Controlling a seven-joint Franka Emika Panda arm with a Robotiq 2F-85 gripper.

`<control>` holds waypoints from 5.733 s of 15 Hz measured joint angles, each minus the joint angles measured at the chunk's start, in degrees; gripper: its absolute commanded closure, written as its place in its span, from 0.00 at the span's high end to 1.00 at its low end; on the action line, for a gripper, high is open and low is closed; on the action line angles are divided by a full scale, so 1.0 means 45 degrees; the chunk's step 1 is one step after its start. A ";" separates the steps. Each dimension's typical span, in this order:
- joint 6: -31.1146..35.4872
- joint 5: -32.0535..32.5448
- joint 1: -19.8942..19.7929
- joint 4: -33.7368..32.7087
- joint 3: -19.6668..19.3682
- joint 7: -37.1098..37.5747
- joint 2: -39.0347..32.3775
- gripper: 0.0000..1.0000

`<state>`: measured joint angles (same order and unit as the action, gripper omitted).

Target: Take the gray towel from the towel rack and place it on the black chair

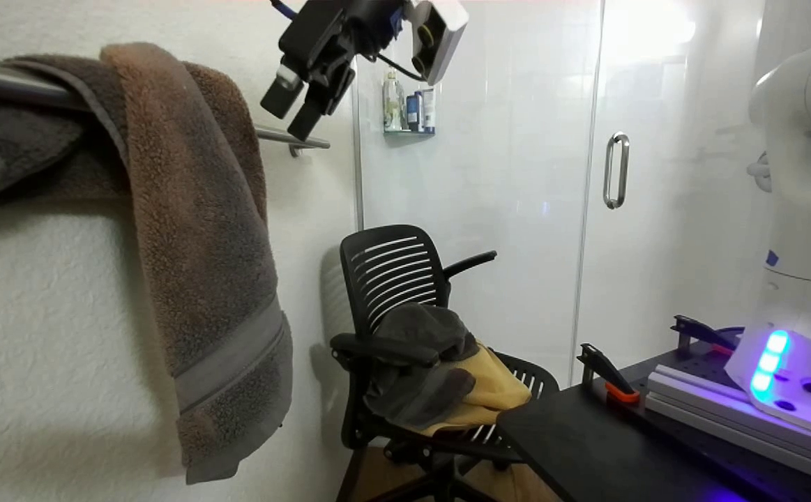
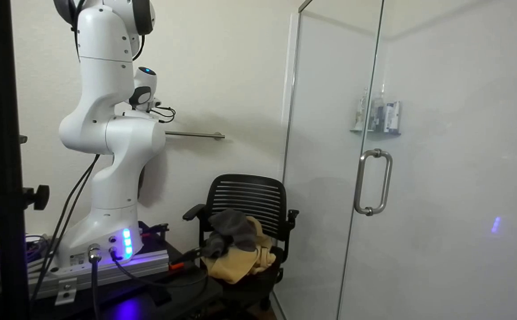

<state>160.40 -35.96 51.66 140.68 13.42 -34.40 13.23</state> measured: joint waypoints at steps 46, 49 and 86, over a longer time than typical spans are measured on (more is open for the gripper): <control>0.7119 -0.0904 -0.2358 0.2152 0.0770 -0.2689 0.1350 0.01; 0.7288 -0.2189 -0.5326 0.3364 0.3204 -0.2723 0.3348 0.01; -0.5035 -0.4619 -1.3718 0.3974 0.3102 0.2653 1.1604 0.01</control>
<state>137.74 -56.74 -10.07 158.56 27.38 -22.46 65.45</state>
